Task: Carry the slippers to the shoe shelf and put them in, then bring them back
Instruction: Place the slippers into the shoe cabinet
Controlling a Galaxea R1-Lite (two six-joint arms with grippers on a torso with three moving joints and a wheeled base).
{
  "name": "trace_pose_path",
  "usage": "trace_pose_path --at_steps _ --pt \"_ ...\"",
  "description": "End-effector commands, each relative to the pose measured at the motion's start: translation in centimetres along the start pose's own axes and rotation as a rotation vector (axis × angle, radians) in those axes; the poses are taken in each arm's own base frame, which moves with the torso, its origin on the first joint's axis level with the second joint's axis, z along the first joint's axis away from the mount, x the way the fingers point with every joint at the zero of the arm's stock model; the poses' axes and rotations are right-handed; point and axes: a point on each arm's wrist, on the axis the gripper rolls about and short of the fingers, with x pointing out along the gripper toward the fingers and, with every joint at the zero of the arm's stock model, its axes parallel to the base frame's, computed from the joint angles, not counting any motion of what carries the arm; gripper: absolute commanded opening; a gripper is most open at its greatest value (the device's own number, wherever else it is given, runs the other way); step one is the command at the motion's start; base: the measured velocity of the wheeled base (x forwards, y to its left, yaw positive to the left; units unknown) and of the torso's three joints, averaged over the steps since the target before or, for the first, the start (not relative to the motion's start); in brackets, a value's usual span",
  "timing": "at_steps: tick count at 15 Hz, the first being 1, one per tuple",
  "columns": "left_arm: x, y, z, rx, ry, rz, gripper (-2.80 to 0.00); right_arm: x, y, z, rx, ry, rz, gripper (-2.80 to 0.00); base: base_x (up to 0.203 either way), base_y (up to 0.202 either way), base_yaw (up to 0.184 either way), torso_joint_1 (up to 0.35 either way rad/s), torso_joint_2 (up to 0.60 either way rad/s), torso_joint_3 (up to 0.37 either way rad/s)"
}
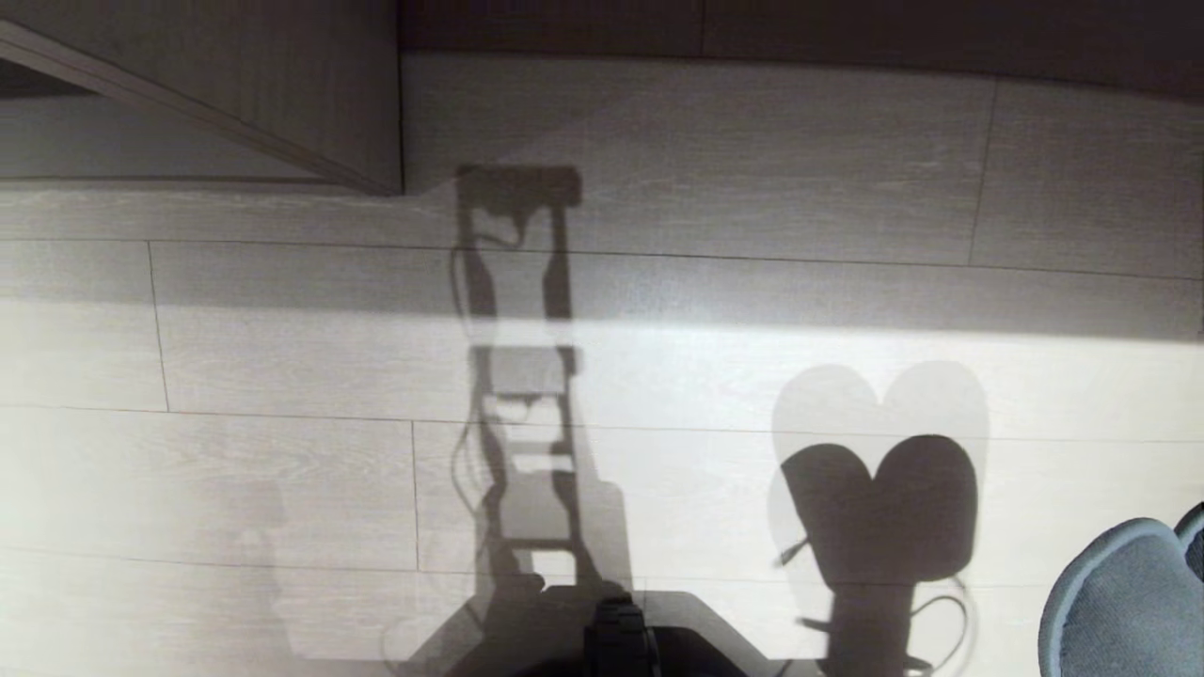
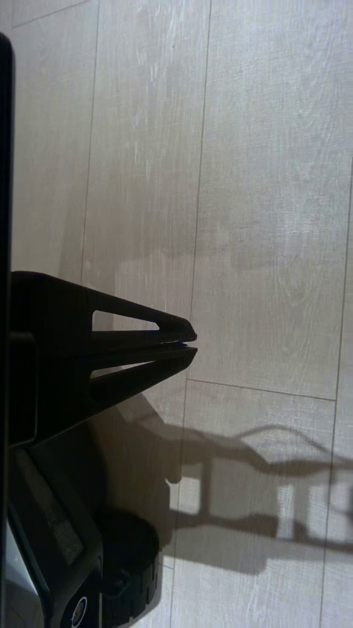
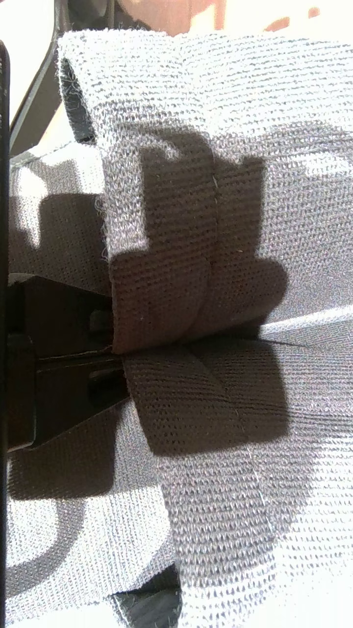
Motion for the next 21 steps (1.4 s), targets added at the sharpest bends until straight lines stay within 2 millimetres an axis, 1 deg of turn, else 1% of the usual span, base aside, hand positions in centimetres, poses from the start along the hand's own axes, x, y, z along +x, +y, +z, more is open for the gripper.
trace_pose_path --at_steps 1,21 --pt "0.00 0.00 0.00 -0.001 0.000 0.001 -2.80 0.02 0.00 0.01 0.001 0.003 0.000 -2.80 0.000 0.000 0.000 -0.002 0.00 0.188" --pt "0.00 0.00 0.00 -0.001 0.000 0.001 -2.80 0.02 0.00 0.01 0.000 0.003 0.000 -2.80 0.000 0.000 0.000 0.001 0.00 0.204"
